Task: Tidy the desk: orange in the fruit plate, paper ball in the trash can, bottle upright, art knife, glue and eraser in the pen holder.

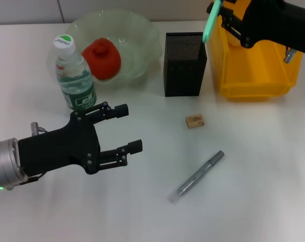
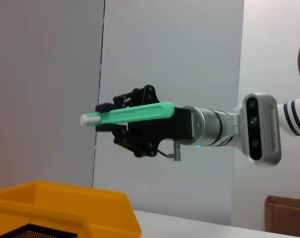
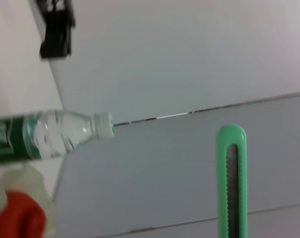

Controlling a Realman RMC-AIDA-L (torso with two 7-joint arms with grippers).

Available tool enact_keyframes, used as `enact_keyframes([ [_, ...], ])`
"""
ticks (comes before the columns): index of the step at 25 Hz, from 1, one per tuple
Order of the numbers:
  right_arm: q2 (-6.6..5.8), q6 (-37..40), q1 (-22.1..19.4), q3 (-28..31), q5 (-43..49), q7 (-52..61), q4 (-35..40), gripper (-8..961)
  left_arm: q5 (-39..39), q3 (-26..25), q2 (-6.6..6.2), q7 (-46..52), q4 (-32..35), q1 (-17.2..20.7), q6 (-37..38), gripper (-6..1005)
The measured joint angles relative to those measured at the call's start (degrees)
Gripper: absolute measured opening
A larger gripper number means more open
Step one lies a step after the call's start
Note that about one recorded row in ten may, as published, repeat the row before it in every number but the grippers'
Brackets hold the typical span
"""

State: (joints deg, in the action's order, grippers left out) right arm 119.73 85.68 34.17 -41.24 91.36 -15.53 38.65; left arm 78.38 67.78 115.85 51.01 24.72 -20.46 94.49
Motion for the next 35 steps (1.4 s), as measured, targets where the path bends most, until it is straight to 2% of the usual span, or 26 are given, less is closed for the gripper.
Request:
enact_keyframes([
  [2,0.11,-1.8,-1.1,-4.1,-4.7,-10.0,0.3,173,0.1,0.0,0.23,-1.2,0.0,0.1,0.0,792],
  [4,0.15,-3.2,-1.7,-6.0,-6.7,-13.8,0.4,173,0.1,0.0,0.32,-1.8,0.0,0.1,0.0,792],
  [8,0.16,-11.7,-3.4,-16.2,-17.3,-28.2,0.0,173,0.0,-0.1,0.91,-3.6,-0.1,0.5,-0.2,792],
  [10,0.16,-14.0,-3.9,-19.2,-20.3,-34.1,-0.5,173,0.0,-0.3,1.11,-4.0,-0.1,0.7,-0.5,792],
  [18,0.15,-19.0,-3.9,-24.3,-30.0,-59.2,-3.6,174,0.0,-1.0,1.6,-5.5,-0.1,1.3,-0.7,792],
  [24,0.15,-21.6,-4.5,-25.3,-31.7,-70.1,-3.9,173,0.0,-1.5,1.81,-6.7,-0.1,1.5,-0.8,792],
  [28,0.15,-23.8,-4.4,-26.7,-32.6,-73.2,-4.7,173,0.0,-1.5,1.91,-7.1,-0.1,1.6,-0.9,792],
  [35,0.15,-28.6,-2.5,-30.2,-37.5,-80.5,-6.7,173,0.0,-1.7,2.09,-8.7,-0.2,2.2,-0.9,792],
])
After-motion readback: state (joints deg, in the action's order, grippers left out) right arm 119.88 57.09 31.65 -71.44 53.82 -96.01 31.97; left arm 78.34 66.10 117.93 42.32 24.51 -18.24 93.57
